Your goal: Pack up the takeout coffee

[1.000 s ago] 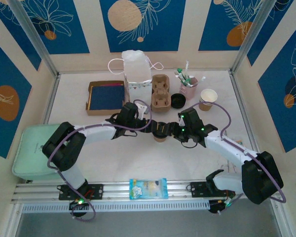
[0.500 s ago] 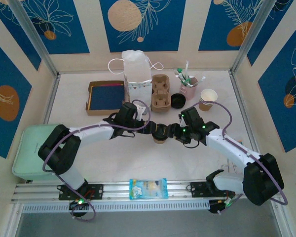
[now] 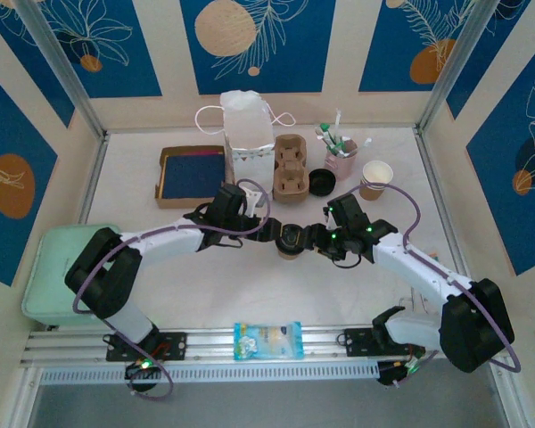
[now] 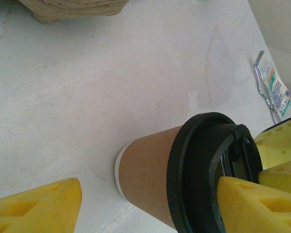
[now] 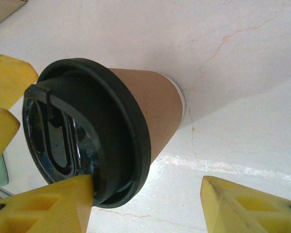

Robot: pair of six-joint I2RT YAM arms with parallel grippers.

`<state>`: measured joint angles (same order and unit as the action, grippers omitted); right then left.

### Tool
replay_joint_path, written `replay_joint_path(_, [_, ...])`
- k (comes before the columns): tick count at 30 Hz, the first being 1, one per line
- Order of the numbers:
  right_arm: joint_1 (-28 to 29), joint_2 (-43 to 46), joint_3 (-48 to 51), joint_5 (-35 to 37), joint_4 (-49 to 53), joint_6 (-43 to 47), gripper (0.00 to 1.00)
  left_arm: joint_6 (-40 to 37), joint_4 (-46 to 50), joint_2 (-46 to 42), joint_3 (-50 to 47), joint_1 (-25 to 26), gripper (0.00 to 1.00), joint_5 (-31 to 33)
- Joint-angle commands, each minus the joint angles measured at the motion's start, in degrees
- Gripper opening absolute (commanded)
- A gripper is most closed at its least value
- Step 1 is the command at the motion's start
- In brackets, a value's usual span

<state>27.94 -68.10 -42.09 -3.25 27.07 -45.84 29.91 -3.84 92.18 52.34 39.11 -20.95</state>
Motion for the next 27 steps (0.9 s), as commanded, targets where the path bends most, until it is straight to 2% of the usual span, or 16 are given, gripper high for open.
replay_joint_path(1, [-0.4,-0.8,-2.1,-1.6,0.8,0.9,0.61,0.5,-1.2,0.1,-0.7,-0.5,0.73,0.0])
replay_joint_path(17, [-0.8,-3.7,-1.2,-1.0,0.1,0.1,0.60,1.6,-4.3,1.9,-3.5,-0.5,0.69,0.0])
replay_joint_path(27, [-4.2,-6.7,3.1,-1.5,-0.5,-0.3,0.59,2.1,-6.0,2.8,-6.8,-0.4,0.67,1.0])
